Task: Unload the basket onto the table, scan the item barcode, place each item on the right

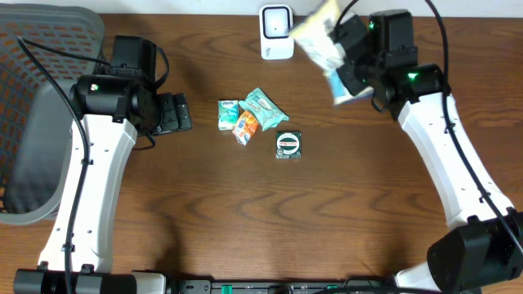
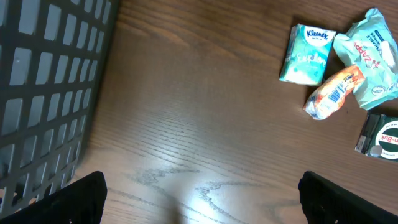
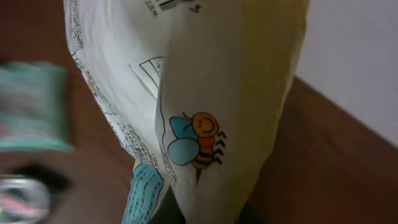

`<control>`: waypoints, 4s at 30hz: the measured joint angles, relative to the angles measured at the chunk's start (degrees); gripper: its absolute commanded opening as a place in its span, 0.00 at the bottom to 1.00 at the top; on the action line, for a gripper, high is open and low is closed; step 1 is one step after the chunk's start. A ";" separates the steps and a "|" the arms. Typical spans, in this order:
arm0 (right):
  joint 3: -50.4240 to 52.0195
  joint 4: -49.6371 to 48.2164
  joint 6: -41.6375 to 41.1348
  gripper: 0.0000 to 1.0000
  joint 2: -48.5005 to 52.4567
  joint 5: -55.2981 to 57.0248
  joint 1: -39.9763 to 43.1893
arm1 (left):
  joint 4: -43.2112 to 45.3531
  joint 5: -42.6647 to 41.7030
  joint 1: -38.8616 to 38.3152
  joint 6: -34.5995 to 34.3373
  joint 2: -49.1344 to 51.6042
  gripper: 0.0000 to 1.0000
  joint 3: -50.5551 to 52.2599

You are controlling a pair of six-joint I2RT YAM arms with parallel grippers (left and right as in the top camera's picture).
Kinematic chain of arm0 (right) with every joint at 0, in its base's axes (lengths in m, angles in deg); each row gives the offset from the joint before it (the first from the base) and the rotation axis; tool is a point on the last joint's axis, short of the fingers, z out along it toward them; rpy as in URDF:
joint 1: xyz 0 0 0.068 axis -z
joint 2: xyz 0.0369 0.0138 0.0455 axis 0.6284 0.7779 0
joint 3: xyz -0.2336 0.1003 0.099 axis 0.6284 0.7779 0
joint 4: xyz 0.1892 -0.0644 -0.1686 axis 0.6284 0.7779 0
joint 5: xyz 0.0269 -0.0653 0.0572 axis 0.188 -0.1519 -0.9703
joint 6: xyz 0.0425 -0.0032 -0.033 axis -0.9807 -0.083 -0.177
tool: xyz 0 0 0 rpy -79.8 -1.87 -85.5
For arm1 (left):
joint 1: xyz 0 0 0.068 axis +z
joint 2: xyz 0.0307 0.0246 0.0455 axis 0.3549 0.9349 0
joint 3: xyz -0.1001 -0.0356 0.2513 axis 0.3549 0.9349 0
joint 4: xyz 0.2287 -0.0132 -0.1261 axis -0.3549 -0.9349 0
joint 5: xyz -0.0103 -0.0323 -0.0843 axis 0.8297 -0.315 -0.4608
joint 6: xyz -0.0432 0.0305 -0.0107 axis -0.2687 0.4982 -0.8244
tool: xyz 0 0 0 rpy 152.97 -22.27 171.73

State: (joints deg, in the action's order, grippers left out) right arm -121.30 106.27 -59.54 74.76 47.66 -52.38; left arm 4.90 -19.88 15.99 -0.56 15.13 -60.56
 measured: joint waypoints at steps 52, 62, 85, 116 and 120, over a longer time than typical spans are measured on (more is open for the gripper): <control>30.69 -29.09 -20.83 0.83 -14.73 1.46 9.60 | 0.00 0.02 0.00 0.00 0.00 0.98 0.00; 30.75 -29.00 -20.96 0.81 8.72 -31.63 20.35 | 0.00 0.00 0.00 0.00 0.00 0.98 0.00; 25.88 -63.73 -51.36 0.01 13.20 -49.79 17.29 | 0.02 0.00 0.00 0.00 0.00 0.98 0.00; -13.84 -49.70 -53.51 0.01 38.82 -26.86 -1.60 | -0.02 0.00 0.00 0.00 0.00 0.98 0.00; -13.90 -49.62 -53.07 0.01 38.66 -27.08 -1.57 | 0.00 0.00 0.00 0.00 0.00 0.97 0.00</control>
State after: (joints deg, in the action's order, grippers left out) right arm -135.21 56.65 -112.61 113.42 20.58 -53.96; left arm 4.90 -19.88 15.99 -0.56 15.13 -60.56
